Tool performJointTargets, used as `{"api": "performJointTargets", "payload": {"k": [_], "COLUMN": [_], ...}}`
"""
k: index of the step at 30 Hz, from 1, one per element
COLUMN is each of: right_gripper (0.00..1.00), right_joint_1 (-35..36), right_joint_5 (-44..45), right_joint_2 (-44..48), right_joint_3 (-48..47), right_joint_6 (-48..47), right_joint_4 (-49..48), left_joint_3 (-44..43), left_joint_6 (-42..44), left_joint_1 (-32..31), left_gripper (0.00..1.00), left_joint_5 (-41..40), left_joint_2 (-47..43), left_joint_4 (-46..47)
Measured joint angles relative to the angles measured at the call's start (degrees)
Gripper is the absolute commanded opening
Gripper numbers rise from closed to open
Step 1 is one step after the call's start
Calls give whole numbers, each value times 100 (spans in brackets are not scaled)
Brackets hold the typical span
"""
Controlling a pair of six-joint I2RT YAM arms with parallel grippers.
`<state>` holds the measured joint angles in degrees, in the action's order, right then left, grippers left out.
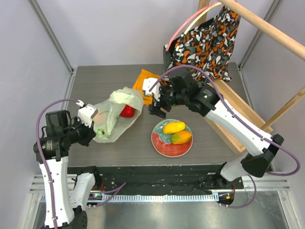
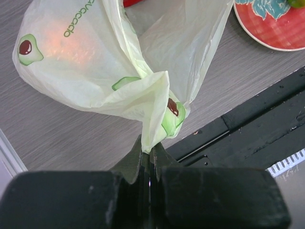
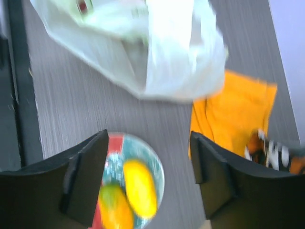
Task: Take the fake fruits out of the plastic bag
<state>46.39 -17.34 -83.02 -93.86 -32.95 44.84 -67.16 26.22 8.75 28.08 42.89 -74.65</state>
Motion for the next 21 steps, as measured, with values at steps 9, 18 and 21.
{"api": "performJointTargets", "payload": {"k": [9, 18, 21], "right_gripper": [50, 45, 45], "right_joint_1": [256, 1200, 1165], "right_joint_5": [-1631, -372, 402], "right_joint_2": [-1425, -2973, -3388], "right_joint_3": [-332, -944, -686], "right_joint_6": [485, 415, 306], "right_joint_4": [-1375, -1851, -2087], "left_joint_3": [-608, -398, -361], "left_joint_6": [-4, 437, 535], "left_joint_1": [0, 0, 0], "left_gripper": [0, 0, 0], "left_joint_5": [-205, -415, -509], "left_joint_2": [269, -444, -962], "left_joint_4": [-238, -234, -361]}}
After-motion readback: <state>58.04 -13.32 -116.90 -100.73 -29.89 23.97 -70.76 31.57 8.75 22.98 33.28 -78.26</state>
